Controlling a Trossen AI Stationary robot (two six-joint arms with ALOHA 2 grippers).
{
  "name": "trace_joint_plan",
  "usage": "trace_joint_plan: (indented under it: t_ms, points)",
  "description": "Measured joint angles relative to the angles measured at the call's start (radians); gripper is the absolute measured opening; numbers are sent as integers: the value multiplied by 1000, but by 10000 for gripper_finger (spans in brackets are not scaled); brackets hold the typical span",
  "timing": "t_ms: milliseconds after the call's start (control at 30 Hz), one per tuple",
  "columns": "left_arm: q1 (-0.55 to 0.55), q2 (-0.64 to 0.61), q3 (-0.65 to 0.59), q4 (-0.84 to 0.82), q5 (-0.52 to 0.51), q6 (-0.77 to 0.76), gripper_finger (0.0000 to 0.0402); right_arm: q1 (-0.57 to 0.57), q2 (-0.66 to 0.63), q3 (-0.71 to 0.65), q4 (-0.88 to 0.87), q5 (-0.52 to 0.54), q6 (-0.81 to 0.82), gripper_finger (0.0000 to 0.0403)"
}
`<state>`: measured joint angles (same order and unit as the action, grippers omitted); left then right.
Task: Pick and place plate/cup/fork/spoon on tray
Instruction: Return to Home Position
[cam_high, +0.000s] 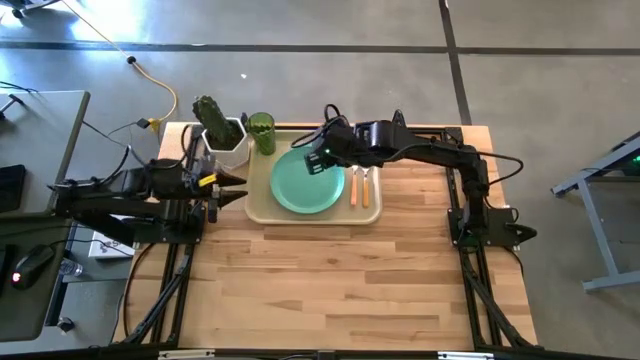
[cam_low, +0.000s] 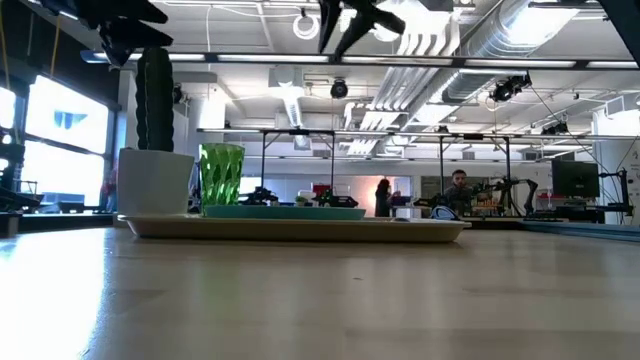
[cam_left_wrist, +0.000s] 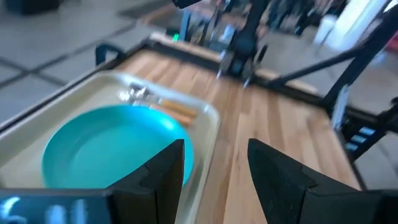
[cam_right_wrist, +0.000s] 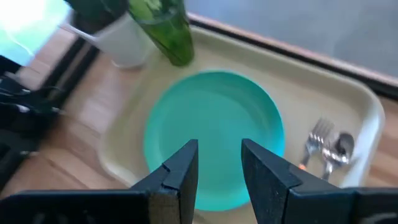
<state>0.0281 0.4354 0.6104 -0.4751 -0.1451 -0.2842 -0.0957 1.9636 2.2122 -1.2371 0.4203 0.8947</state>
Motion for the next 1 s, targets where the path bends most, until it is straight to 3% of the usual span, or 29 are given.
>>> trace_joint_plan:
  t_ms: [233, 567, 1000]
  points:
    - [-24, -144, -148, 164, 2, 42, 166, 46, 0, 90, 53, 14, -90, 113]
    - [-62, -284, -364, 360, 4, 50, 166, 63, -31, 106, 115, 13, -223, 113]
    - [-65, -339, -485, 478, 4, -2, 165, 63, -144, 107, 74, 26, -397, 113]
